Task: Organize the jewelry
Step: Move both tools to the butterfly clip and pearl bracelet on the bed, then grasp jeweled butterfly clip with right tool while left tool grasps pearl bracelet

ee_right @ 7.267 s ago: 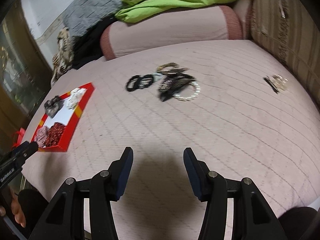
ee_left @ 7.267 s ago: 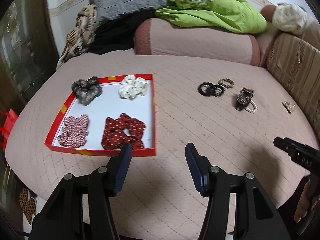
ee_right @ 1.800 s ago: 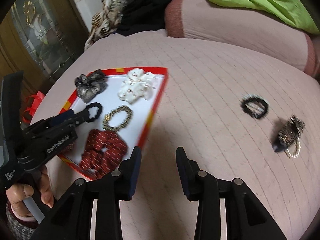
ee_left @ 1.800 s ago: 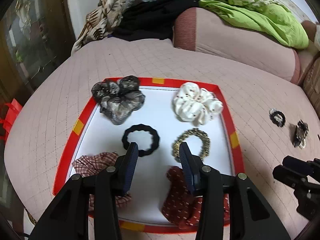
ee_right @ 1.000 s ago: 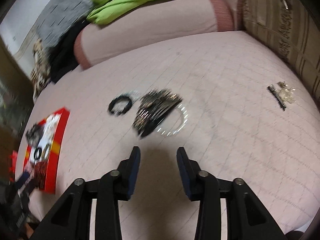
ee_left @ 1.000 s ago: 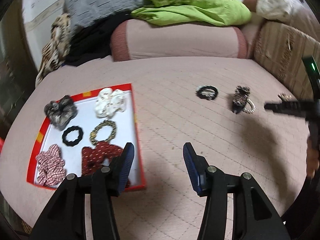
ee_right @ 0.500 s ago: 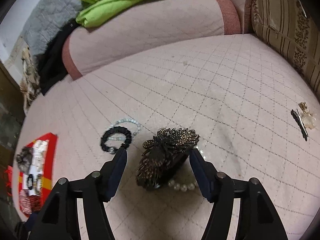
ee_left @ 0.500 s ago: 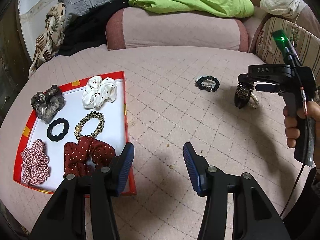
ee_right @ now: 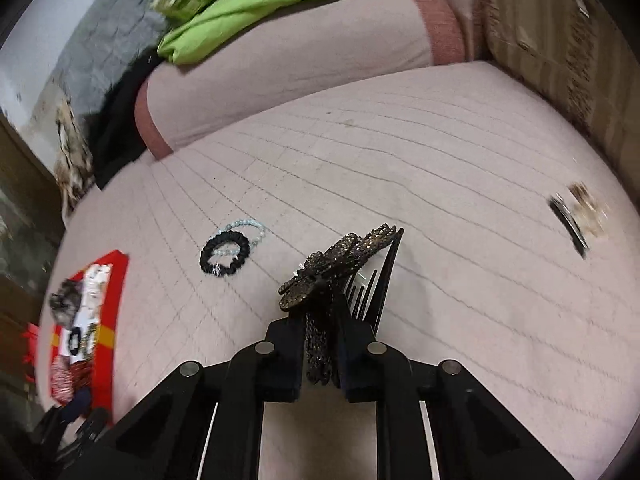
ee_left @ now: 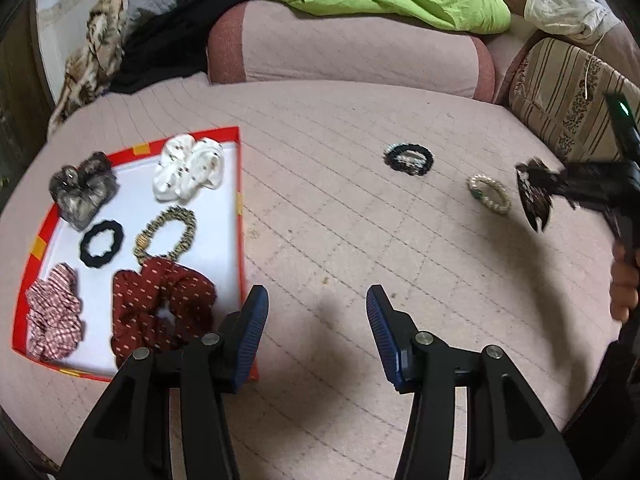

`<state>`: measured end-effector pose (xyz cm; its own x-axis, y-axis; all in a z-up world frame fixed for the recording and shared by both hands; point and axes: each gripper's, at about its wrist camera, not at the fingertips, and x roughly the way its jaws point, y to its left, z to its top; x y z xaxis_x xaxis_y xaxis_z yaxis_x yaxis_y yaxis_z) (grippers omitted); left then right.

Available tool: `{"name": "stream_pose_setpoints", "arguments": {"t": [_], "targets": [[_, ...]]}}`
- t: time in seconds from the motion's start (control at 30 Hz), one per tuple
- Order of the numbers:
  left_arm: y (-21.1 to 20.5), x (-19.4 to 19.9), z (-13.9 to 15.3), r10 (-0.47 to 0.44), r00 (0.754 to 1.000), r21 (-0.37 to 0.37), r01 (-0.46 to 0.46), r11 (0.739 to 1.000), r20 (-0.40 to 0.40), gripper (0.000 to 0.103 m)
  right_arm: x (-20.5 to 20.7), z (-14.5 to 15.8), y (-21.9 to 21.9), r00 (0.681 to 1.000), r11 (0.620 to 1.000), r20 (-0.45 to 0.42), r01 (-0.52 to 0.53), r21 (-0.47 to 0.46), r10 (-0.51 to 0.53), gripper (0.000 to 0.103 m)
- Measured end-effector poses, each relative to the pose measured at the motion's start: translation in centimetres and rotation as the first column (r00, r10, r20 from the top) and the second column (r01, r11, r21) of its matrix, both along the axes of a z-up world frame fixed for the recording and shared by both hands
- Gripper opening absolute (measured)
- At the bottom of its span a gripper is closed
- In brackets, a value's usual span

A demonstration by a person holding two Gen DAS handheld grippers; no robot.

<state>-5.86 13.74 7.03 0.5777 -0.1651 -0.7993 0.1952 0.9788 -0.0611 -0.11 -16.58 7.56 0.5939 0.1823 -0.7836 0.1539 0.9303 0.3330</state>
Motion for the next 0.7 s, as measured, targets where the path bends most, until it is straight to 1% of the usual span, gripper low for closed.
{"name": "stream_pose_setpoints", "arguments": {"t": [0.07, 0.13, 0.2, 0.23, 0.27, 0.33, 0.4, 0.47, 0.5, 0.57, 0.6, 0.7], "targets": [[-0.3, 0.2, 0.4, -0.004, 1.0, -0.023, 0.004, 1.0, -0.014, 0.05, -1.2, -0.4, -1.2, 1.0, 0.999, -0.008, 0.011, 0.049, -0.011, 0.015], [-0.9, 0.6, 0.8, -0.004, 1.0, -0.038, 0.003, 0.999, -0.027, 0.05, -2.4, -1.4, -2.7, 0.999, 0.993, -0.027, 0.026, 0.116, -0.023, 0.017], [-1.6, 1.3, 1.2, -0.002, 0.999, -0.062, 0.0, 0.998, -0.042, 0.05, -3.0, -2.3, -3.7, 0.998, 0.988, -0.034, 0.048, 0.149, -0.044, 0.018], [-2.3, 1.9, 1.5, -0.003, 0.999, -0.077, -0.001, 0.997, -0.05, 0.05, -3.2, -2.7, -4.2, 0.998, 0.986, -0.031, 0.058, 0.155, -0.054, 0.022], [-3.0, 2.4, 1.7, -0.008, 0.999, -0.079, 0.004, 0.997, -0.051, 0.05, -3.5, -2.9, -4.7, 0.998, 0.986, -0.02, 0.064, 0.156, -0.062, 0.026], [-4.8, 3.5, 2.0, -0.022, 0.999, -0.059, 0.019, 0.998, -0.048, 0.05, -3.9, -2.8, -5.3, 0.997, 0.988, 0.006, 0.074, 0.136, -0.076, 0.043], [-6.5, 4.8, 2.1, -0.033, 0.998, -0.044, 0.03, 0.999, -0.054, 0.05, -4.3, -2.6, -5.6, 0.996, 0.991, 0.038, 0.077, 0.114, -0.082, 0.049], [-8.9, 6.5, 1.7, -0.056, 0.995, -0.044, 0.053, 0.998, -0.082, 0.05, -4.4, -2.4, -5.8, 0.996, 0.993, 0.055, 0.07, 0.099, -0.076, 0.05], [-9.9, 7.1, 1.5, -0.066, 0.993, -0.046, 0.062, 0.997, -0.096, 0.05, -4.4, -2.3, -5.9, 0.996, 0.993, 0.061, 0.065, 0.094, -0.071, 0.052], [-12.2, 8.6, 0.8, -0.091, 0.989, -0.053, 0.085, 0.995, -0.119, 0.05, -4.3, -2.4, -5.9, 0.996, 0.994, 0.068, 0.056, 0.092, -0.062, 0.06], [-13.2, 9.2, 0.4, -0.101, 0.987, -0.052, 0.095, 0.994, -0.128, 0.05, -4.3, -2.6, -5.9, 0.996, 0.994, 0.069, 0.051, 0.092, -0.057, 0.066], [-16.0, 11.1, -1.1, -0.131, 0.978, -0.045, 0.125, 0.991, -0.16, 0.049, -4.1, -3.3, -5.4, 0.998, 0.995, 0.052, 0.025, 0.092, -0.03, 0.067]]}}
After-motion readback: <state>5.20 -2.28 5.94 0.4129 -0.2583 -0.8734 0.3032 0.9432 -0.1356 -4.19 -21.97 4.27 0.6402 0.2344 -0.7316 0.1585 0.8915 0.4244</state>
